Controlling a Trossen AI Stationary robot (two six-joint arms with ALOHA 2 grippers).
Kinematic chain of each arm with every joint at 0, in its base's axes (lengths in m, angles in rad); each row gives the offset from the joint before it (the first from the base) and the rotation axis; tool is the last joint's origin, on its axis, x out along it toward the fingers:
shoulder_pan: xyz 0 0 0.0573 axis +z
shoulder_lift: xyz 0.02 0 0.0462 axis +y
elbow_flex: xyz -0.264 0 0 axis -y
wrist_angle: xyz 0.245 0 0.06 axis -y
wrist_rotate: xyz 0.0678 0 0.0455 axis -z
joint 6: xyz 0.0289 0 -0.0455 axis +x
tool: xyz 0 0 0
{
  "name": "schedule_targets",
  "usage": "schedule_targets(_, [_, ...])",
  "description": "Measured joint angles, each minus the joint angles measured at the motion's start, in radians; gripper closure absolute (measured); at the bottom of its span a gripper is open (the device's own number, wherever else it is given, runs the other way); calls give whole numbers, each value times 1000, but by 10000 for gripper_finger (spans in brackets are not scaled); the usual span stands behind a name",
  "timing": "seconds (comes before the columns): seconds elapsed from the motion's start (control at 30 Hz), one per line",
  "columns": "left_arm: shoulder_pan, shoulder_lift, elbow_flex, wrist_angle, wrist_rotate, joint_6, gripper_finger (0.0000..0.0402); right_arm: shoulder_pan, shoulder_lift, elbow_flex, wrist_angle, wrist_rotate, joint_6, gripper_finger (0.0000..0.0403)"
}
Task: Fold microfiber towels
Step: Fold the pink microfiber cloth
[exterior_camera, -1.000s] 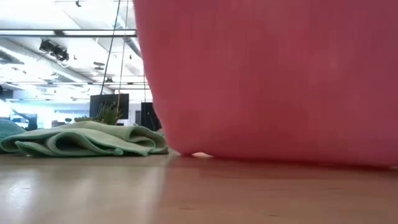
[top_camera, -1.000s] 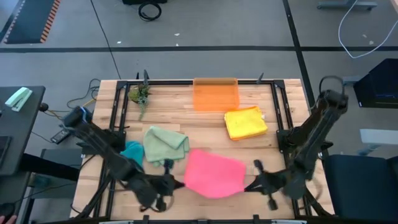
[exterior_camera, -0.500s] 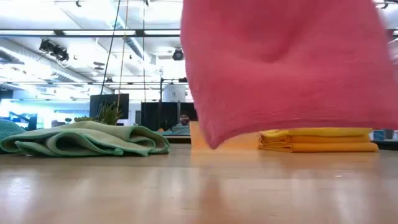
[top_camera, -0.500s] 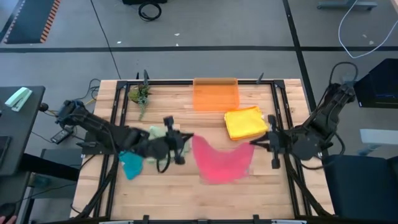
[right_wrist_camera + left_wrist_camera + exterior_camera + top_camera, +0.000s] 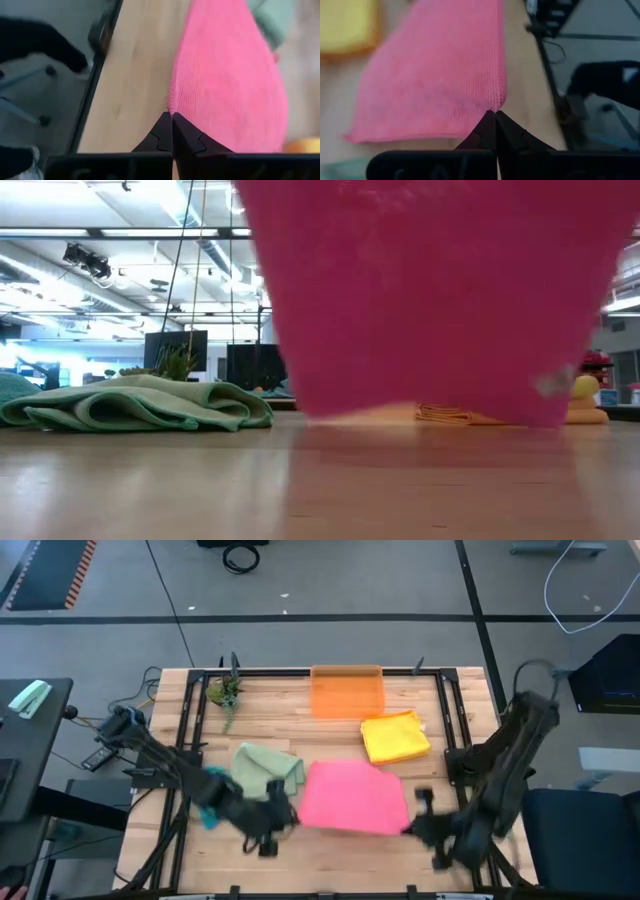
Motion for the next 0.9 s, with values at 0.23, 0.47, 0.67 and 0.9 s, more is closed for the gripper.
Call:
schedule_targets(0.23, [-108,247,-1,105,-7,-200,400,96,328,0,193,18,281,400])
schedule_targets(0.47, [-92,210,0,58,-98,-185,401,102,300,0,82,78,428,400])
schedule_targets(0.67, [34,193,0,-50,-125,-77,401,7,199,-24,-183,71,475,400])
schedule_targets(0.9, [157,200,0,-163,-124,-11,401,-169,66,-260,-83,44,374,400])
